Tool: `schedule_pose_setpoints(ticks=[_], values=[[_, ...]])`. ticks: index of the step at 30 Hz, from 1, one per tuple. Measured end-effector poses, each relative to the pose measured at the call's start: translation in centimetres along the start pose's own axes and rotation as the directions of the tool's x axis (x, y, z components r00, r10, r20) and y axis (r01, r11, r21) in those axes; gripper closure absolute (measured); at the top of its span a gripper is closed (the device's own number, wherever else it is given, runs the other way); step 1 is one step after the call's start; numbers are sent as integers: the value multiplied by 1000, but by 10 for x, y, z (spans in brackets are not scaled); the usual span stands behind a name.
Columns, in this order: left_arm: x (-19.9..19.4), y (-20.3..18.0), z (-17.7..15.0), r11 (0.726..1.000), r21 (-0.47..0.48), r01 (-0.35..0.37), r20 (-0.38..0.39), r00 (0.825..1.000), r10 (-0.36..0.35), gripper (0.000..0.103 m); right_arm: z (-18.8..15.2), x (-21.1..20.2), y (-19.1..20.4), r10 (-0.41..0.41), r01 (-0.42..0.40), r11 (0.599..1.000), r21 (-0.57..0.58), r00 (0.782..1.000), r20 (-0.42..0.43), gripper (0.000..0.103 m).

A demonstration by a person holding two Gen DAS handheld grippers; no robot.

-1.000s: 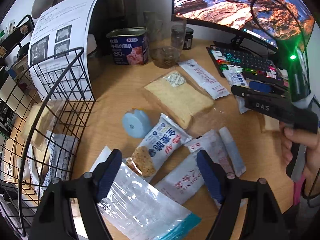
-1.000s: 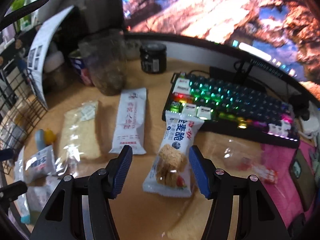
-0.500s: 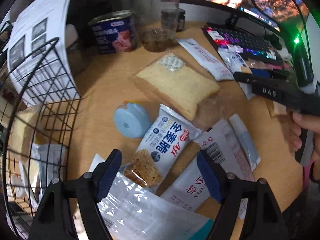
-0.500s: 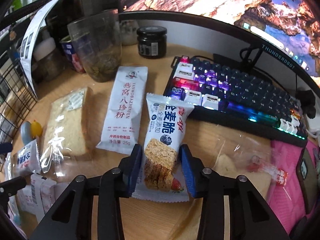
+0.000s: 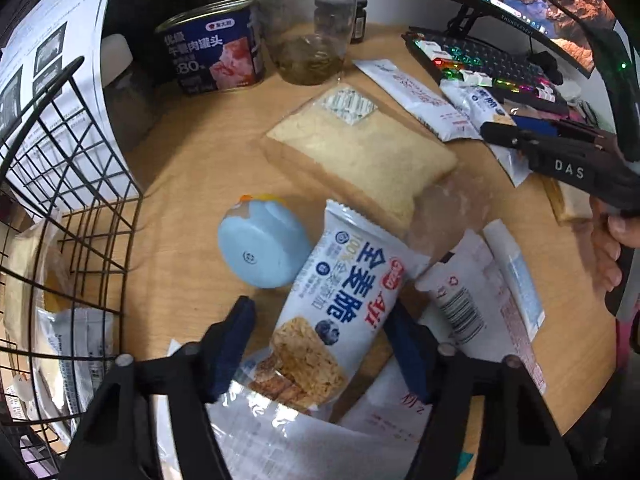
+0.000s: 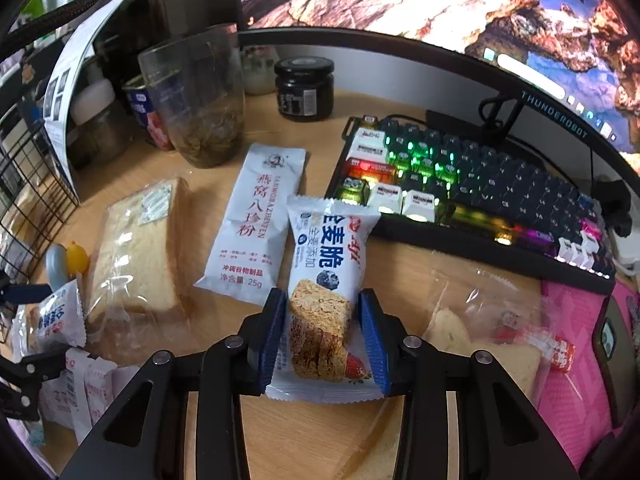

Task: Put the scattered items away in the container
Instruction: 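Grasp the snack bar packet with the left tool and lift it, then carry the snack bar packet over the wire basket and open the left tool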

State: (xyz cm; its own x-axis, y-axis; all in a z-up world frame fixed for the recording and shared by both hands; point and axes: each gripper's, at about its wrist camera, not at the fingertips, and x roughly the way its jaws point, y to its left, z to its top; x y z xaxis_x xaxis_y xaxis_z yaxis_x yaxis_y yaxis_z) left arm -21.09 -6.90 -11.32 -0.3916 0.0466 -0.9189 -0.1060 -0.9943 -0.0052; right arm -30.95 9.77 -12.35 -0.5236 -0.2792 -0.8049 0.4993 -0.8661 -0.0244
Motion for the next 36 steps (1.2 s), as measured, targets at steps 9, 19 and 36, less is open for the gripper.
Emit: schedule_pose_setpoints(ticks=[9, 19, 36], values=[[-3, -2, 1, 1000, 6, 28, 4, 1000, -28, 61, 12, 2, 11, 9, -9, 1000, 1, 1000, 18, 59], [-14, 3, 0, 998, -19, 57, 33, 998, -56, 63, 15, 7, 16, -21, 21, 1000, -23, 1000, 4, 64], [-86, -14, 2, 999, -15, 45, 197, 979, -41, 63, 16, -78, 17, -24, 23, 1000, 6, 989, 143, 69]])
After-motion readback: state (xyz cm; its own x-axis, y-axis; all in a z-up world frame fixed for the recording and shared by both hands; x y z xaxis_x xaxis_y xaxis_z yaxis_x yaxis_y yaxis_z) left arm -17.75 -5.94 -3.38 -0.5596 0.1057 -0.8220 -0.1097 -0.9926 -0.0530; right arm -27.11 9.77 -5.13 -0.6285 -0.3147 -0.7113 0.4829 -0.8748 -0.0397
